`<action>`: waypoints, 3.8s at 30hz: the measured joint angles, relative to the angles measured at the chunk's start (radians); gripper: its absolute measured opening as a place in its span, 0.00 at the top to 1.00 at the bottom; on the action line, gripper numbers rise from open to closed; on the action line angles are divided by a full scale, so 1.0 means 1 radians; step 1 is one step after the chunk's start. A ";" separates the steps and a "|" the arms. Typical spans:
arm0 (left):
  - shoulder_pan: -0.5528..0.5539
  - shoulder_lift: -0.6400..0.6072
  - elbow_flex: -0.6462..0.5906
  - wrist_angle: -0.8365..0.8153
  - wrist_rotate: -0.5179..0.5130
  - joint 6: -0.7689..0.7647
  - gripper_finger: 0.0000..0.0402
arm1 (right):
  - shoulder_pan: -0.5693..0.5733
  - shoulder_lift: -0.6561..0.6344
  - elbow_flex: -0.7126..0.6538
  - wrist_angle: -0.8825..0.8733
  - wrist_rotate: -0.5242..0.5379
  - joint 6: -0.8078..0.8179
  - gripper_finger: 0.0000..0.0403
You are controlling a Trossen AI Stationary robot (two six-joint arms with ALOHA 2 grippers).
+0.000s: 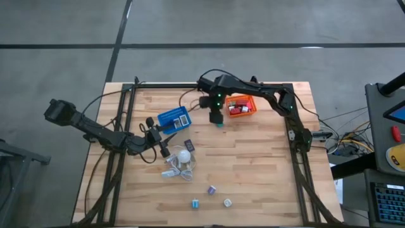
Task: Pick & Place Office items
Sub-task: Put the light blue timer into the blue bin
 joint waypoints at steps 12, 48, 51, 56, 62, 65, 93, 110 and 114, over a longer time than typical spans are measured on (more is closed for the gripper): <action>0.000 0.000 0.000 0.000 0.007 -0.018 0.56 | -0.060 0.001 -0.072 0.034 -0.091 0.269 0.45; 0.000 0.000 0.007 0.001 0.026 -0.023 0.56 | -0.018 0.003 -0.243 0.139 -0.004 0.338 0.41; 0.000 0.000 0.007 0.001 0.026 -0.023 0.56 | -0.012 0.000 -0.240 0.122 -0.017 0.334 0.37; 0.000 0.000 0.007 0.001 0.029 -0.023 0.56 | 0.002 -0.005 -0.238 0.122 -0.048 0.338 0.27; 0.000 0.000 0.007 0.001 0.030 -0.023 0.56 | 0.018 -0.005 -0.238 0.152 -0.054 0.343 0.19; 0.000 0.000 0.007 0.001 0.043 -0.026 0.56 | 0.021 -0.001 -0.239 0.182 -0.034 0.345 0.18; 0.000 0.000 0.007 0.001 0.050 -0.034 0.56 | 0.115 0.033 -0.242 0.182 0.255 0.148 0.70; -0.001 0.000 -0.002 0.000 -0.028 0.007 0.56 | 0.112 -0.053 -0.245 0.254 0.264 0.109 0.70; -0.001 0.000 -0.002 -0.008 -0.031 0.008 0.56 | 0.113 -0.079 -0.245 0.279 0.263 0.098 0.70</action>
